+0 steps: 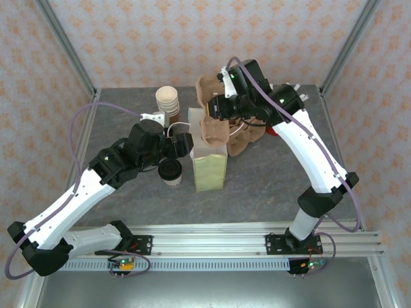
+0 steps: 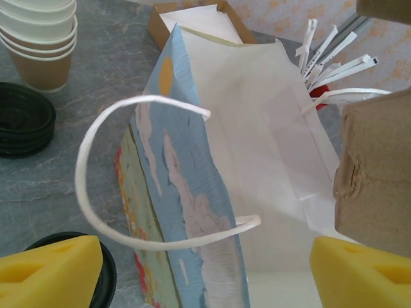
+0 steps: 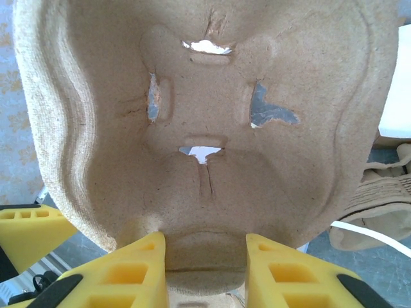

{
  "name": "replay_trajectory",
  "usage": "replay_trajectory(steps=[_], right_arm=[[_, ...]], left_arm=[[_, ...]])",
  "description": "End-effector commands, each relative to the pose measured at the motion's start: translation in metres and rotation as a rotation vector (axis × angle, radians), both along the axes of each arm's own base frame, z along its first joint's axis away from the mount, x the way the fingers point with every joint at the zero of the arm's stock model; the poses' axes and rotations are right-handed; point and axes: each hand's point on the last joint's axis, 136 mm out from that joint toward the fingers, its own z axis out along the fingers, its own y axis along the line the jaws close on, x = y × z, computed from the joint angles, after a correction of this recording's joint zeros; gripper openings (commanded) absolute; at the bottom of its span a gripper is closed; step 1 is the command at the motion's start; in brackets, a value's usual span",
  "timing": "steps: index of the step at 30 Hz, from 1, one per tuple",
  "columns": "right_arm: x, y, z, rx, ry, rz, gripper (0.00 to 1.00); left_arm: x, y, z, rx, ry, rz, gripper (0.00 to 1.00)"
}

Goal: Pack the takeout coffee

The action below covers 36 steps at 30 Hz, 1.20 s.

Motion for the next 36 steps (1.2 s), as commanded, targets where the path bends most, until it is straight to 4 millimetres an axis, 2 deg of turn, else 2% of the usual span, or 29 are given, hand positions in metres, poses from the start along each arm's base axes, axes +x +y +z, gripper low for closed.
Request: replay_trajectory(steps=[1, 6, 10, 15, 21, 25, 36], right_arm=[[0.010, 0.006, -0.003, 0.020, -0.009, -0.042, 0.29], [0.014, 0.013, -0.017, -0.001, 0.007, -0.055, 0.29], [0.014, 0.010, -0.029, -0.044, 0.018, -0.071, 0.29], [0.014, 0.013, -0.043, -0.064, 0.044, -0.077, 0.29], [0.011, 0.011, -0.046, -0.075, 0.057, -0.073, 0.28], [0.006, 0.006, -0.045, -0.090, 0.058, -0.065, 0.28], [0.001, -0.002, -0.046, -0.093, 0.049, -0.082, 0.28]], left_arm=[[-0.003, 0.015, 0.012, 0.038, -0.027, 0.003, 0.85], [0.007, 0.030, 0.012, 0.076, -0.039, 0.042, 0.83], [0.019, 0.040, 0.014, 0.121, -0.051, 0.068, 0.80], [0.045, 0.045, 0.019, 0.160, -0.074, 0.068, 0.79], [0.074, 0.030, 0.016, 0.178, -0.046, -0.009, 0.79], [0.084, 0.014, 0.015, 0.226, -0.045, -0.117, 0.79], [0.111, 0.000, 0.001, 0.257, -0.002, -0.264, 0.75]])
